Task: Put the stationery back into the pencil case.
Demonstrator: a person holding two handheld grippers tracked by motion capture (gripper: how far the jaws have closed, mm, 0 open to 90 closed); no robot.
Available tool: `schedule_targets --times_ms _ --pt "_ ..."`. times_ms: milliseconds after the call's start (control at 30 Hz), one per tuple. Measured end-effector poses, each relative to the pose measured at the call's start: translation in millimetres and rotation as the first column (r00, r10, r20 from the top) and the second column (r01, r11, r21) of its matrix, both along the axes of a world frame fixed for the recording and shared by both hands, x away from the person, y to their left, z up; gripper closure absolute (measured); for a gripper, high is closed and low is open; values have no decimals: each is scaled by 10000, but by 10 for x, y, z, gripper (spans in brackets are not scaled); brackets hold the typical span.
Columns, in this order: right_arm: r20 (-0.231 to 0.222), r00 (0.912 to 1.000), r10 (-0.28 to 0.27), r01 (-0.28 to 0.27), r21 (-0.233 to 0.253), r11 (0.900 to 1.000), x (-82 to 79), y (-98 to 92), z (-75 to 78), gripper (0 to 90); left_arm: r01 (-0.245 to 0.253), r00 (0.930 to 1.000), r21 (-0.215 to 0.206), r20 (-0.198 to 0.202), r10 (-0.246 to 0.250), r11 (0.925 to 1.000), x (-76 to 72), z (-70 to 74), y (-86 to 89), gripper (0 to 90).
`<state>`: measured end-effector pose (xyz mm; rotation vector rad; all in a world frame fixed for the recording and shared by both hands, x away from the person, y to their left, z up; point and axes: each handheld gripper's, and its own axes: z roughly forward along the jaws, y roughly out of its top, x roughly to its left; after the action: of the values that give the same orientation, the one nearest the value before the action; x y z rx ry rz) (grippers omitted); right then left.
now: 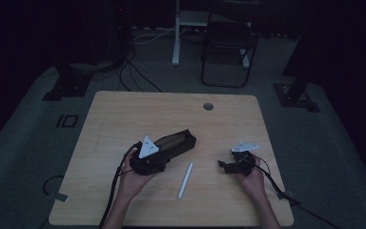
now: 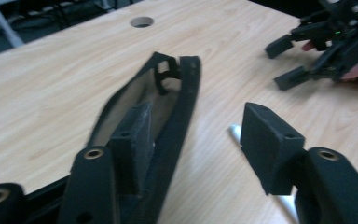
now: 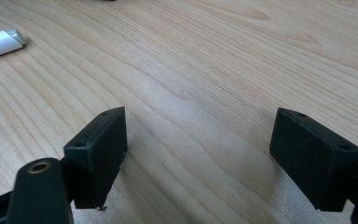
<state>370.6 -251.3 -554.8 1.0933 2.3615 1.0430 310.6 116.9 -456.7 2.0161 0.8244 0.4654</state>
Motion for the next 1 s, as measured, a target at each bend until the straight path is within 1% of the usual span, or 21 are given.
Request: schedule_targets --times_ms 167,367,467,667,767,833,1000 --pt "0 10000 2 -2 -1 10000 0 0 0 190 112 9999 155 -27 -112 9998 -24 -27 -65 465" --pt "-1 10000 0 0 -2 10000 0 0 0 190 120 9999 145 -98 -119 9998 -50 -36 -110 476" --pt "0 10000 2 -2 -3 10000 0 0 0 190 140 9999 177 -52 -139 9997 -59 -37 -126 481" --pt "-2 10000 -2 2 0 10000 0 0 0 190 230 9997 407 -1 -230 9989 -94 -66 -207 488" --pt "-1 10000 -1 1 -1 10000 0 0 0 190 207 9998 634 22 -208 9978 -110 -81 -250 488" --pt "1 10000 1 -1 -1 10000 0 0 0 190 262 9997 613 -6 -262 9978 -119 -93 -275 488" --pt "-2 10000 1 -1 -1 10000 0 0 0 190 379 9993 724 -67 -375 9967 -135 -139 -339 488"
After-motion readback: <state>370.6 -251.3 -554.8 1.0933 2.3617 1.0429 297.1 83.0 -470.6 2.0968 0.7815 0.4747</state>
